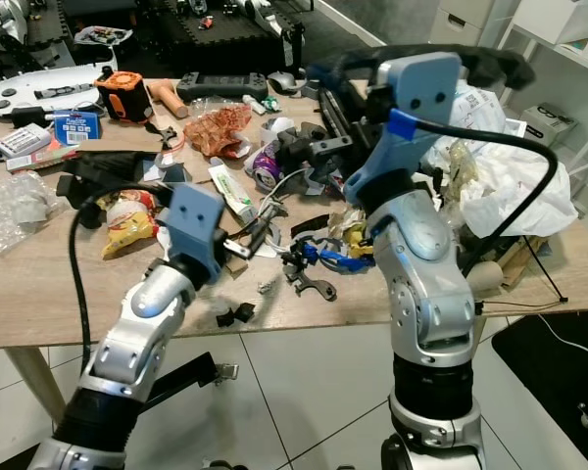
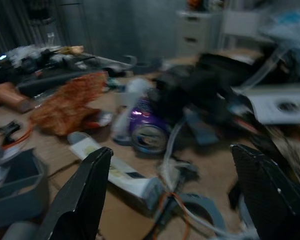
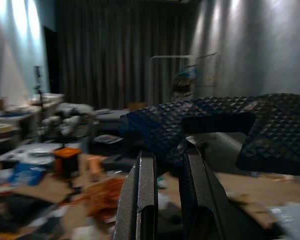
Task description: Picking trash to rubbish bin
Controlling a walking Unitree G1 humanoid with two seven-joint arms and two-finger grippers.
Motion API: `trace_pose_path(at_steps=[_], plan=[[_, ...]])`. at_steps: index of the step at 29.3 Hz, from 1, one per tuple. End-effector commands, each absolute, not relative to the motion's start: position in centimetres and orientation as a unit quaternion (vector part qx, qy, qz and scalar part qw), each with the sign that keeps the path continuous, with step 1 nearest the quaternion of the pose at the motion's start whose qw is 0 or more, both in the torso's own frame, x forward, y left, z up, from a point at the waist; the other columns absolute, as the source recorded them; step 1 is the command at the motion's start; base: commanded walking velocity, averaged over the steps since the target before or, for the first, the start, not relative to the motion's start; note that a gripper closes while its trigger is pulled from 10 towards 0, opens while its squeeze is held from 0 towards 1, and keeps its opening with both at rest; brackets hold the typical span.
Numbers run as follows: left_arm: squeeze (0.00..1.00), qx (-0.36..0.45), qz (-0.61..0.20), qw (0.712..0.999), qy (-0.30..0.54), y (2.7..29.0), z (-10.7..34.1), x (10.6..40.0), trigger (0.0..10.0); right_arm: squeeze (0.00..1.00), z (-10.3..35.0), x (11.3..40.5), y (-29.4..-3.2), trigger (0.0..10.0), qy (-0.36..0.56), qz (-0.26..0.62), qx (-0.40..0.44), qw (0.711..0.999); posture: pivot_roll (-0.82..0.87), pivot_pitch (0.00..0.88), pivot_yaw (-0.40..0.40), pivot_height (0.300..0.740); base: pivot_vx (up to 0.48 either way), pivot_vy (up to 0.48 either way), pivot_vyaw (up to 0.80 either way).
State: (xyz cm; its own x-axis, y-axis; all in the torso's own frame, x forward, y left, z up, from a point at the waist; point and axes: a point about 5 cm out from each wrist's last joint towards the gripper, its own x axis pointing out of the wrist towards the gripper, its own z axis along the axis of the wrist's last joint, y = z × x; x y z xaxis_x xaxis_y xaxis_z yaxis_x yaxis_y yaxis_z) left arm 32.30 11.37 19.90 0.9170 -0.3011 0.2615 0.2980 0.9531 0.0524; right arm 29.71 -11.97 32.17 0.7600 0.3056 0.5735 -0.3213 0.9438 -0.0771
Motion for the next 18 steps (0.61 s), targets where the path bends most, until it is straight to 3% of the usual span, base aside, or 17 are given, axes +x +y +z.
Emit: trace_pose_path(at_steps=[1, 7, 18], plan=[[0.00, -0.022, -0.145, 0.978, -0.146, 11.1, 20.3, 32.1, 10.0, 0.00, 31.8, 29.7, -12.6, 10.0, -0.310, 0.151, 0.005, 0.939, -0.04, 0.152, -0.006, 0.740, 0.000, 0.000, 0.00], [0.00, -0.025, -0.149, 0.975, -0.165, 10.7, 21.0, 31.9, 10.0, 0.00, 31.4, 29.7, -13.2, 10.0, -0.307, 0.137, 0.002, 0.942, -0.03, 0.154, -0.008, 0.740, 0.000, 0.000, 0.00], [0.00, -0.042, -0.151, 0.966, -0.204, 10.0, 23.0, 31.8, 10.0, 0.00, 30.9, 29.9, -14.2, 10.0, -0.312, 0.098, -0.015, 0.945, -0.04, 0.150, -0.012, 0.740, 0.000, 0.000, -0.80]])
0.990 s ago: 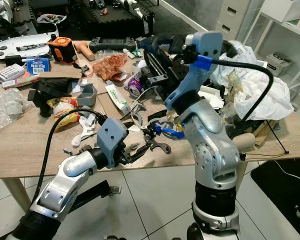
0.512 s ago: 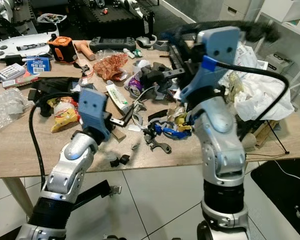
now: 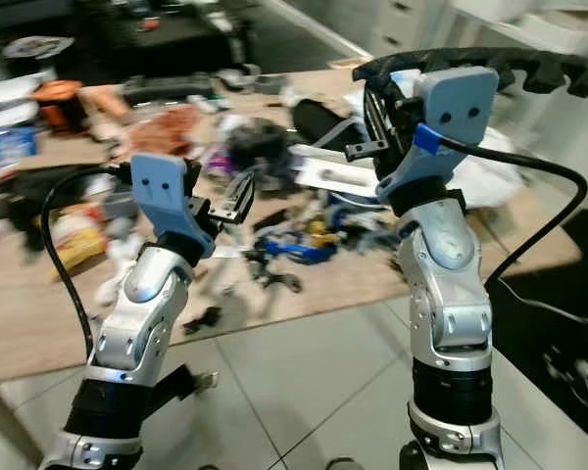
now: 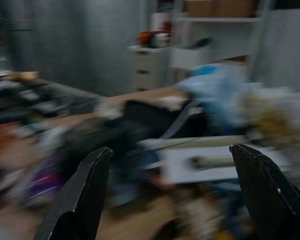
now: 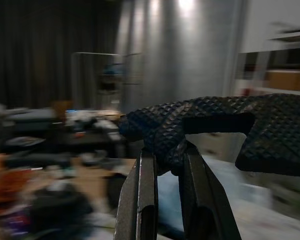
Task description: Picking trash to rubbish bin
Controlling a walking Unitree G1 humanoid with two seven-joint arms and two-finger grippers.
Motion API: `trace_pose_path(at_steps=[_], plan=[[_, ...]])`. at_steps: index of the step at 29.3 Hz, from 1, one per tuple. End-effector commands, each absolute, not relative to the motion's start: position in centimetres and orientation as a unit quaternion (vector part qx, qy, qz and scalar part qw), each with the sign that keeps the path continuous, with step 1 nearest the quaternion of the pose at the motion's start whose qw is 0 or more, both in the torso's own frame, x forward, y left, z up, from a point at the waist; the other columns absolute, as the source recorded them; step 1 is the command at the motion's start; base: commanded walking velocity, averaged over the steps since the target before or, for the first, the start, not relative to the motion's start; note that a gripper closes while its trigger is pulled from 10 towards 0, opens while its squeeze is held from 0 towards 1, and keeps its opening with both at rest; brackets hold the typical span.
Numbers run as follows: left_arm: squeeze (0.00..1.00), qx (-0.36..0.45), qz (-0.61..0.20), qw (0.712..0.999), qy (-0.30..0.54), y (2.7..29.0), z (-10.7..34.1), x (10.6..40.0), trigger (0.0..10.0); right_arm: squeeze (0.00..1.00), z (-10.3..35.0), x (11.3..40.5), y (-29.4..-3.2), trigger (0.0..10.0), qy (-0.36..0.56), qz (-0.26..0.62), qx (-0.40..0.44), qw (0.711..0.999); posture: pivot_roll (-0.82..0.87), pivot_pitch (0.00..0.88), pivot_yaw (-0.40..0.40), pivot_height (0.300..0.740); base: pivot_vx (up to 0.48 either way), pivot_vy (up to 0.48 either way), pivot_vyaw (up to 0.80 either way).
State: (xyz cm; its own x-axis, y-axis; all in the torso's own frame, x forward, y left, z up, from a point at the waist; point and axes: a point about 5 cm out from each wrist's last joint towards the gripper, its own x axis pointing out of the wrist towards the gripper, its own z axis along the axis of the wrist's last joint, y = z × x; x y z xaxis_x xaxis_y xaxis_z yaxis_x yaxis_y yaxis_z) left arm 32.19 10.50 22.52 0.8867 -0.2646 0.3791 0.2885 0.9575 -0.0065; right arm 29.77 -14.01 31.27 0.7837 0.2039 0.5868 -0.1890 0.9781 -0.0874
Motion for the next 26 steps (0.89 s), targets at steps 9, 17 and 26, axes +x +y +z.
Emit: trace_pose_path(at_steps=[9, 17, 26], plan=[[0.00, -0.069, -0.166, 0.958, -0.225, 9.8, 23.9, 31.3, 10.0, 0.00, 31.1, 30.0, -14.2, 10.0, -0.322, 0.094, -0.014, 0.942, -0.03, 0.146, -0.021, 0.740, 0.000, 0.000, -0.80], [0.00, -0.080, -0.174, 0.956, -0.220, 9.9, 24.1, 31.2, 10.0, 0.00, 31.0, 30.1, -14.1, 10.0, -0.323, 0.094, -0.010, 0.942, -0.03, 0.137, -0.021, 0.740, 0.000, 0.000, -0.80], [0.00, -0.072, -0.186, 0.955, -0.218, 9.8, 23.8, 30.9, 10.0, 0.00, 30.8, 30.1, -13.8, 10.0, -0.319, 0.099, -0.003, 0.942, -0.03, 0.125, -0.028, 0.740, 0.000, 0.000, -0.80]])
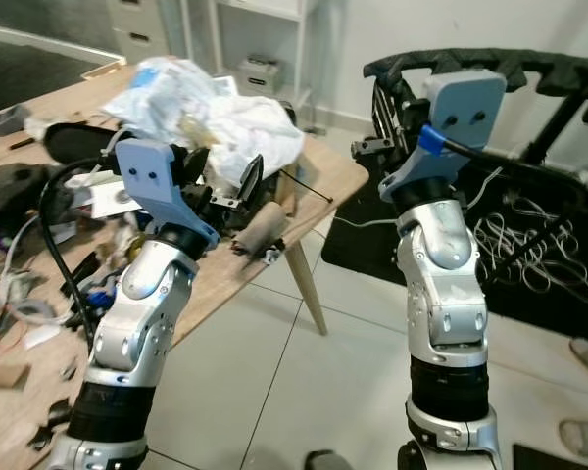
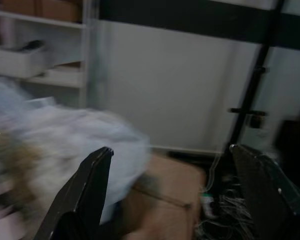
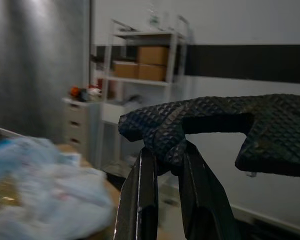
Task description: Picking trash to rubbish bin
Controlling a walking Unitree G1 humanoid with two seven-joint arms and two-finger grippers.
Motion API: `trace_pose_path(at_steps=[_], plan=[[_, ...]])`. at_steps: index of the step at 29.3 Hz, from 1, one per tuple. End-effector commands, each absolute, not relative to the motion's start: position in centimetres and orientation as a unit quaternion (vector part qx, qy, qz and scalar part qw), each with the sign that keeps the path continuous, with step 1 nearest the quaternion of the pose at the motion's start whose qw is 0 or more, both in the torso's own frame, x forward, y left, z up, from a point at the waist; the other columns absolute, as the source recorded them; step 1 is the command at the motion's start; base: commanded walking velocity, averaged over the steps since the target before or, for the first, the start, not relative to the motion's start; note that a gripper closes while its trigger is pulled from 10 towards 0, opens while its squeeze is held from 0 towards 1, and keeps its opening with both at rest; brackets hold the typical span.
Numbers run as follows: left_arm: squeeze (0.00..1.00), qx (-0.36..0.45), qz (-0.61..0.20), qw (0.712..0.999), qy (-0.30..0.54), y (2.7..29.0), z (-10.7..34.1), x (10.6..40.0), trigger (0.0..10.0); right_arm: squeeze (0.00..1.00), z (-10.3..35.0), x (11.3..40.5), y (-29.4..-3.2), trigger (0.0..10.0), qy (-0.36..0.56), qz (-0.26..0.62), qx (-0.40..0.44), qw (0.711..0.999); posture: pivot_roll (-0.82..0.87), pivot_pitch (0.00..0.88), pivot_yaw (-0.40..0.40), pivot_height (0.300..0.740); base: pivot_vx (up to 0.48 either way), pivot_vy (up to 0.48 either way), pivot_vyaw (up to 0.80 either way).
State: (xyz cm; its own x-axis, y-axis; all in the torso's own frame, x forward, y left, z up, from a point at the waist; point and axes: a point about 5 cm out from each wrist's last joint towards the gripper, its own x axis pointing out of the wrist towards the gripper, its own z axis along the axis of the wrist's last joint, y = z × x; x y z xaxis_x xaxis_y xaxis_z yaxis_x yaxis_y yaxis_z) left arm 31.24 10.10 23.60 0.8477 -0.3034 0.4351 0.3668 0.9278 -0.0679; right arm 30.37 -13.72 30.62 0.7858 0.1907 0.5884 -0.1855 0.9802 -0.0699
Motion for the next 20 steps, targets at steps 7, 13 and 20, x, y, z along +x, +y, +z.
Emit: trace_pose_path(at_steps=[7, 13, 20], plan=[[0.00, -0.067, -0.187, 0.957, -0.212, 9.77, 23.45, 30.78, 10.0, 0.00, 30.60, 30.16, -13.71, 10.0, -0.316, 0.100, -0.008, 0.943, -0.03, 0.119, -0.032, 0.740, 0.000, 0.000, -0.80], [0.00, -0.066, -0.190, 0.957, -0.210, 9.58, 23.33, 30.74, 10.0, 0.00, 30.42, 30.21, -13.63, 10.0, -0.312, 0.100, -0.008, 0.945, -0.04, 0.110, -0.032, 0.740, 0.000, 0.000, -0.80], [0.00, -0.066, -0.191, 0.957, -0.210, 9.49, 23.34, 30.74, 10.0, 0.00, 30.24, 30.21, -13.74, 10.0, -0.309, 0.097, -0.011, 0.946, -0.04, 0.110, -0.032, 0.740, 0.000, 0.000, -0.80]])
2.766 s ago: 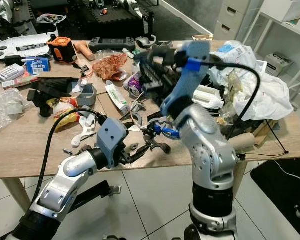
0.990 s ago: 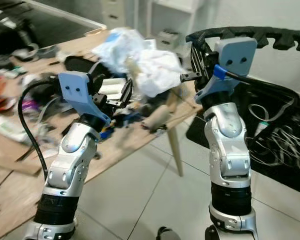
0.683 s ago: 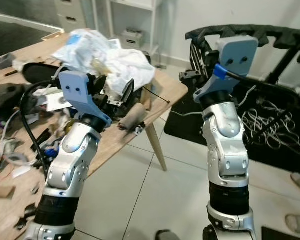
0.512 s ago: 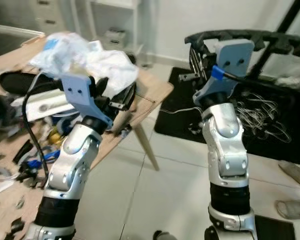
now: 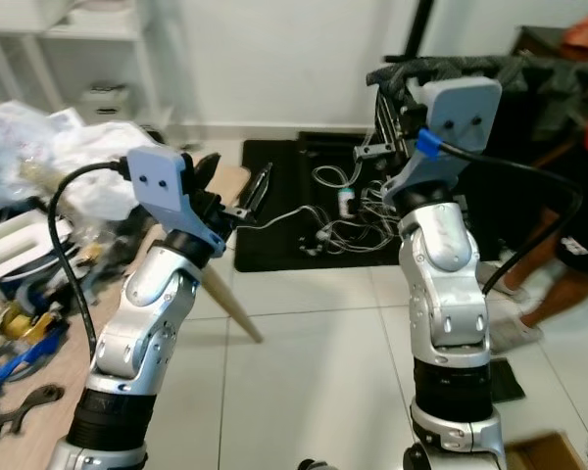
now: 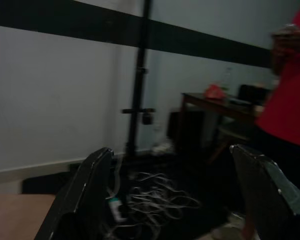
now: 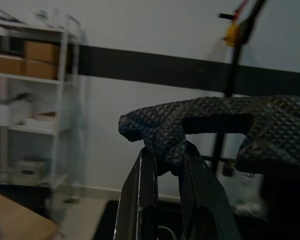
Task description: Picking trash to rubbish bin
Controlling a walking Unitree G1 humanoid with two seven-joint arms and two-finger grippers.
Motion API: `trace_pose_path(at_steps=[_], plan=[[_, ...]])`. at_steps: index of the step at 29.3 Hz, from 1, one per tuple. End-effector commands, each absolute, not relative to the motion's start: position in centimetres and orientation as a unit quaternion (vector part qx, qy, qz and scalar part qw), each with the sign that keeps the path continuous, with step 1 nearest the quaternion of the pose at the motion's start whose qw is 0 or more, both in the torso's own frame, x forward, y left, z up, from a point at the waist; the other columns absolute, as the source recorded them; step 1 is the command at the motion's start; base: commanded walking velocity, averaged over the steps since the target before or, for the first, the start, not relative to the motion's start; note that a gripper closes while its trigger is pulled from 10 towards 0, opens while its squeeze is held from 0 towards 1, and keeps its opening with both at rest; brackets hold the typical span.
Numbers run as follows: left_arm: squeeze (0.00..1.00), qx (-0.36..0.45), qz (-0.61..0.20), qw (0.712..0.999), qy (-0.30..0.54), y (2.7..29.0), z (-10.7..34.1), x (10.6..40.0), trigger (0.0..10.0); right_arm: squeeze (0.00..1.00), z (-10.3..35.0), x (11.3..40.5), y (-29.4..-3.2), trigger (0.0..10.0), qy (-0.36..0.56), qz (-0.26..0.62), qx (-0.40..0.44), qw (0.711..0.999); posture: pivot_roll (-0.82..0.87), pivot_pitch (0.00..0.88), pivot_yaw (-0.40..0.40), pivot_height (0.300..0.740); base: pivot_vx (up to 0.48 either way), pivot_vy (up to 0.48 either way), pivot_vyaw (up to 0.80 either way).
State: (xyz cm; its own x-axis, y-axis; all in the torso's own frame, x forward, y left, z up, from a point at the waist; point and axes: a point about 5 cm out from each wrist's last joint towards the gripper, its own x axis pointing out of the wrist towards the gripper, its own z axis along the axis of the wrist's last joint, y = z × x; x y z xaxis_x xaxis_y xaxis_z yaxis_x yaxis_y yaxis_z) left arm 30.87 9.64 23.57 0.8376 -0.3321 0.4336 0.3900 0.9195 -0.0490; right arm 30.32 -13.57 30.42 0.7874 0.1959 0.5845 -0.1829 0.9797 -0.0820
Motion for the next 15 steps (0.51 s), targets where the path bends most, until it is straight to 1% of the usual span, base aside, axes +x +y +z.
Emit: trace_pose_path(at_steps=[1, 8, 9, 15], plan=[[0.00, -0.066, -0.191, 0.957, -0.210, 9.47, 23.34, 30.73, 10.0, 0.00, 30.23, 30.21, -13.81, 10.0, -0.308, 0.096, -0.010, 0.946, -0.04, 0.110, -0.032, 0.740, 0.000, 0.000, -0.80], [0.00, -0.066, -0.193, 0.956, -0.211, 9.43, 23.36, 30.69, 10.0, 0.00, 30.22, 30.21, -13.90, 10.0, -0.308, 0.094, -0.010, 0.947, -0.04, 0.110, -0.032, 0.740, 0.000, 0.000, -0.80], [0.00, -0.066, -0.194, 0.956, -0.211, 9.41, 23.35, 30.68, 10.0, 0.00, 30.20, 30.22, -13.92, 10.0, -0.308, 0.094, -0.010, 0.947, -0.04, 0.098, -0.033, 0.740, 0.000, 0.000, -0.80], [0.00, -0.064, -0.199, 0.955, -0.210, 9.29, 23.26, 30.62, 10.0, 0.00, 30.24, 30.32, -13.97, 10.0, -0.308, 0.093, -0.012, 0.947, -0.04, 0.091, -0.033, 0.740, 0.000, 0.000, -0.80]])
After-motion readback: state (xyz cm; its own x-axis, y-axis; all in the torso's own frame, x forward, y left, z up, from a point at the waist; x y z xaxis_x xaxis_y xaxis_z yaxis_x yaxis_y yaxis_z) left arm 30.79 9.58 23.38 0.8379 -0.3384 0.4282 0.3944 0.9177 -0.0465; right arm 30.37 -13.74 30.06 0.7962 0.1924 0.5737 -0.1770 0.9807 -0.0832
